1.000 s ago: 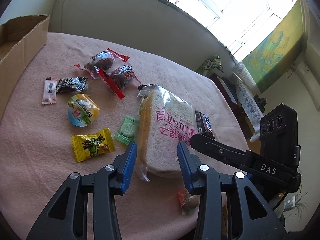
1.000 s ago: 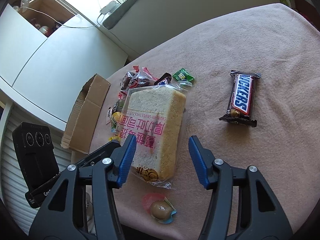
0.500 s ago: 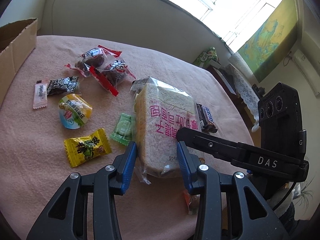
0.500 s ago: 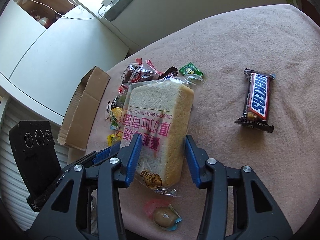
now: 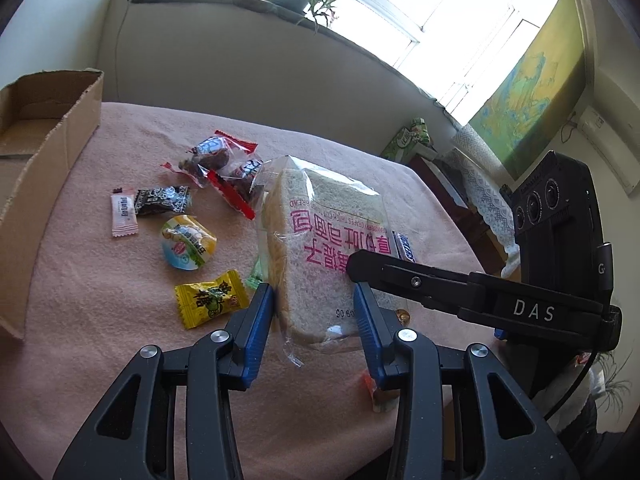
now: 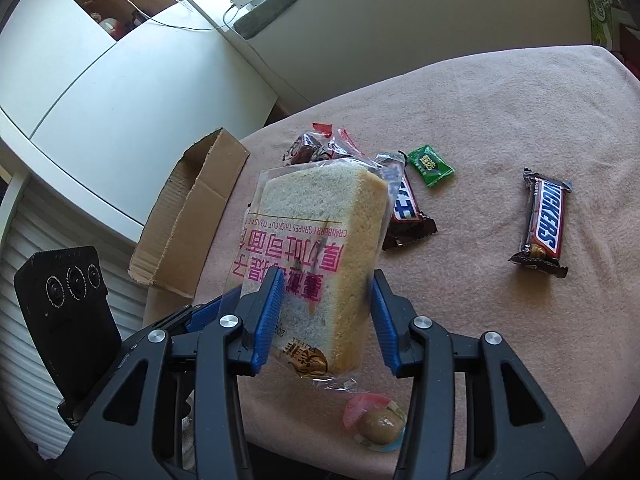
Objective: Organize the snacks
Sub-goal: 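Carry the bread loaf with the left tool into the cardboard box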
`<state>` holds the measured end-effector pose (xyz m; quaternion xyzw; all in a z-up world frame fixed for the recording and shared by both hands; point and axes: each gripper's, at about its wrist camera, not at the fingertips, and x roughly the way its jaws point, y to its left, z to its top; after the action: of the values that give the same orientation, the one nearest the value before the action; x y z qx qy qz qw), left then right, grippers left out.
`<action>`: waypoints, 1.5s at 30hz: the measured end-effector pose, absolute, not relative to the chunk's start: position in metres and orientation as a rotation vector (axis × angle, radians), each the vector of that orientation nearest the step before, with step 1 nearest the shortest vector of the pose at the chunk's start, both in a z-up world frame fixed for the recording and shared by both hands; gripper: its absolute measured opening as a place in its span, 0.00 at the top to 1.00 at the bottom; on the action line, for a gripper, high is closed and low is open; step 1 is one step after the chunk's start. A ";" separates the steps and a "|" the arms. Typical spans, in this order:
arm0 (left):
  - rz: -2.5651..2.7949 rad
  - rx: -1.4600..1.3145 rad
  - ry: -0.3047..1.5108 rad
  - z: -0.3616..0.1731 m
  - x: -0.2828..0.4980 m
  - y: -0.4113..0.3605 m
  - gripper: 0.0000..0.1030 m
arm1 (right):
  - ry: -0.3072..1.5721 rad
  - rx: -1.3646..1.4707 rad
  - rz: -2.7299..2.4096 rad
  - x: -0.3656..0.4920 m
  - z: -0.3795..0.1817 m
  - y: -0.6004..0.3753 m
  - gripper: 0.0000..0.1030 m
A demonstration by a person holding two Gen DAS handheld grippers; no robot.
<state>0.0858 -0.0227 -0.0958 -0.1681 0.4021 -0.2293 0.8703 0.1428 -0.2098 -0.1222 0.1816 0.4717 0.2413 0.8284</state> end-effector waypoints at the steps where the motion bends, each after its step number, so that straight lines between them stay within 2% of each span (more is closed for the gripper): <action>1: -0.473 -0.353 0.830 -0.093 0.083 -0.018 0.62 | 0.996 0.376 0.521 0.143 -0.118 -0.204 0.55; 14: -0.361 -0.385 0.704 -0.063 0.061 0.047 0.62 | 0.940 0.272 0.640 0.144 -0.074 -0.125 0.55; 25: -0.244 -0.427 0.640 -0.057 0.048 0.102 0.62 | 0.927 0.202 0.740 0.150 -0.059 -0.059 0.55; 45: -0.084 -0.486 0.659 -0.078 0.065 0.187 0.62 | 0.997 0.108 0.857 0.195 -0.084 0.051 0.55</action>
<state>0.0648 0.1865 -0.0779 -0.2362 0.3204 -0.0408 0.9165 0.1950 0.0515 -0.0843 0.0502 0.4631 0.3982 0.7902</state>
